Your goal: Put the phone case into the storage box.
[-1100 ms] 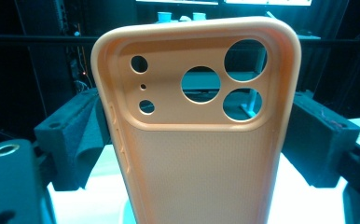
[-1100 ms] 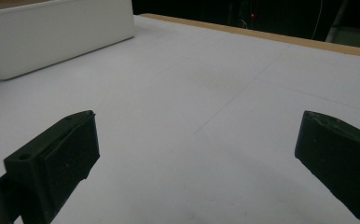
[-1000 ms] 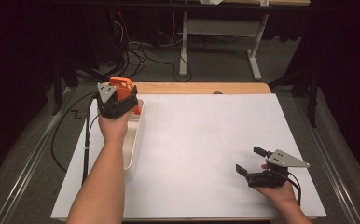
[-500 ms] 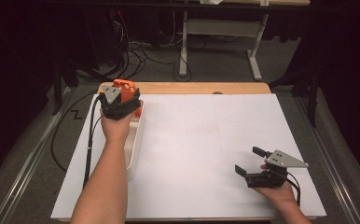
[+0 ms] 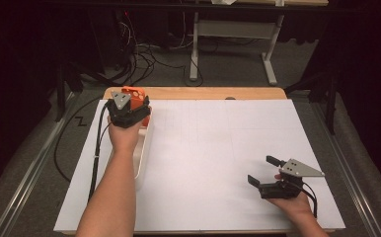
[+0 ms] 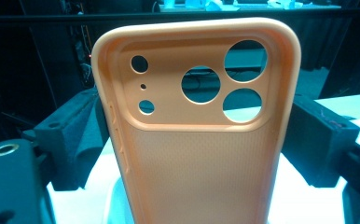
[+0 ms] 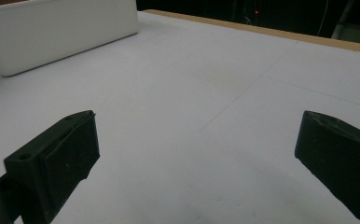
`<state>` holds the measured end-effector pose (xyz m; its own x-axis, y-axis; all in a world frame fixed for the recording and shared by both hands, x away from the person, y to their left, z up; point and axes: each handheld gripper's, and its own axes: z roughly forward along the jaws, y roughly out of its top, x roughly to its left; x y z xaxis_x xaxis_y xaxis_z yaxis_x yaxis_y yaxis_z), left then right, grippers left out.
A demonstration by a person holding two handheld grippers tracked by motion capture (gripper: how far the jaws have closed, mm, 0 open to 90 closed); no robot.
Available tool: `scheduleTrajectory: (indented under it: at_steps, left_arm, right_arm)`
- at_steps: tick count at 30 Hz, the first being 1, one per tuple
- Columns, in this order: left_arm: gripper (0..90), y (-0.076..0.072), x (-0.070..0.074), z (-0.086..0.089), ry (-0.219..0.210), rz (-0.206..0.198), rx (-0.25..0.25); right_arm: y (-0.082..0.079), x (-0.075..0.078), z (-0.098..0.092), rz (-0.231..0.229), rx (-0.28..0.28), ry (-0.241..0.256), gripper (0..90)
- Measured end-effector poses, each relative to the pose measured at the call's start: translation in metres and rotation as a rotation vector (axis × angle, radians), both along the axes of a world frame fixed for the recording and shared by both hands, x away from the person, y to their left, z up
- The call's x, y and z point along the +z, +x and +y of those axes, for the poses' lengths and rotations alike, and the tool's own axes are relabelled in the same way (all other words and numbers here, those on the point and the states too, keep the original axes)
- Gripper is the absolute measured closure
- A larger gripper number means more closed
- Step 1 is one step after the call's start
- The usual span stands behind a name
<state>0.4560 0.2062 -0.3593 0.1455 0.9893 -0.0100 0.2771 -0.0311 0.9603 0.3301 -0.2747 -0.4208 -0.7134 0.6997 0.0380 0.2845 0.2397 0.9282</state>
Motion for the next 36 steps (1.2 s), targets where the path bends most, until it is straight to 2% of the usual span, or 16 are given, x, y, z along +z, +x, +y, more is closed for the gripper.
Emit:
scheduleTrajectory:
  at_steps: [10,13,16,18,30,33,36]
  left_arm:
    - [15.7,0.001,-0.006,-0.002,0.012,0.025,0.003]
    - [15.6,0.002,-0.006,-0.002,0.011,0.014,0.005]
    - [15.6,0.003,-0.006,-0.001,0.001,0.021,0.013]
    - [15.6,0.003,-0.007,-0.003,0.014,0.017,0.008]
    - [15.9,0.003,-0.012,-0.006,0.060,0.064,0.010]
    - [16.0,0.004,-0.013,-0.006,0.071,0.062,0.007]
    - [15.9,0.004,-0.013,-0.005,0.070,0.074,0.011]
  right_arm:
    - [0.000,-0.001,0.001,0.003,0.003,-0.004,0.1]
    - [0.000,-0.001,0.001,0.005,0.004,-0.005,0.1]
    - [0.000,-0.001,0.001,0.006,0.005,-0.006,0.1]
    - [0.000,-0.001,0.001,0.009,0.005,-0.006,0.1]
    - [0.000,-0.002,0.002,0.012,0.006,-0.006,0.1]
    - [0.000,-0.002,0.002,0.013,0.007,-0.008,0.1]
    - [0.000,-0.002,0.002,0.013,0.007,-0.007,0.1]
